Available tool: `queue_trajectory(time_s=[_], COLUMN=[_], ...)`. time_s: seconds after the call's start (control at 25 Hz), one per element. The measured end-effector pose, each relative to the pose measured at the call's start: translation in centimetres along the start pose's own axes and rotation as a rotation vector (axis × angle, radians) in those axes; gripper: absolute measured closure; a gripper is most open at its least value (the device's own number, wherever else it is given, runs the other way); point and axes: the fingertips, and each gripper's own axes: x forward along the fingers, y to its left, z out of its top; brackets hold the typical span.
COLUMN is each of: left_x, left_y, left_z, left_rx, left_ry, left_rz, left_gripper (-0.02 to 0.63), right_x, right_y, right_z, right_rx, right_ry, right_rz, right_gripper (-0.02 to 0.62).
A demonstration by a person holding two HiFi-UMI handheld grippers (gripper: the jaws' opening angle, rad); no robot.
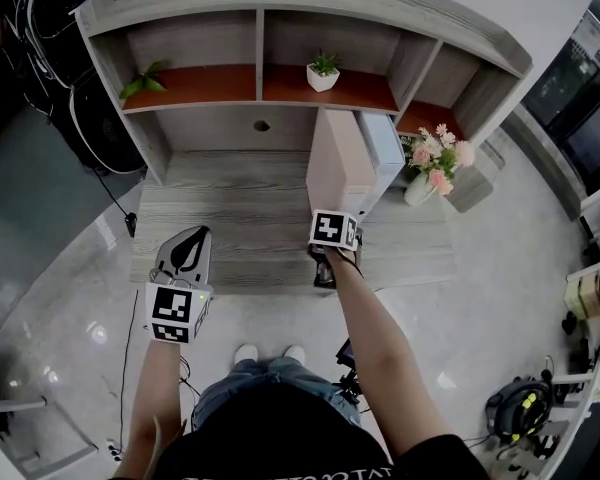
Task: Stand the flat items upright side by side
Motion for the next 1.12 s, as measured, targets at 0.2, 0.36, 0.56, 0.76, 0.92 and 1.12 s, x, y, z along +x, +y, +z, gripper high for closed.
queue_trajectory(time_s=[0.2,0.36,0.56,0.76,0.92,1.12], left_x=[0.4,0.8,0.9,1.1,1.1,1.1], left_y=[0.3,0.3,0.7,0.9,1.0,1.2], left_z=[-0.3,-0.7,-0.9,-1.4,-1.7,-2.0], left_rx=[-0.009,-0.012,-0.014,-0.018,-0.021,-0.028], left_ry=[0.013,0.026,0.036,0.052,0.064,0.070], left_rz=[0.016,0.022,0.036,0.043,0.050,0.065], left_gripper=[0.595,0.595,0.595,0.595,0.595,0.595], right_x=[1.2,2.5,3.5,4.2,4.9,5.8], right_y=[-0.8,-0.9,-0.7,-0.5,-0.6,-0.8], right_z=[0.4,0.1,-0.6,0.3,1.3,2.4], right_rx=[0.096,0.162,0.162,0.177,0.193,0.206], right_ry=[0.004,0.049,0.106,0.097,0.090,0.094], right_rz=[-0.006,0.008,0.014,0.017,0.018,0.025], right_gripper=[0.264,0.264,0.284,0.284,0.284,0.284])
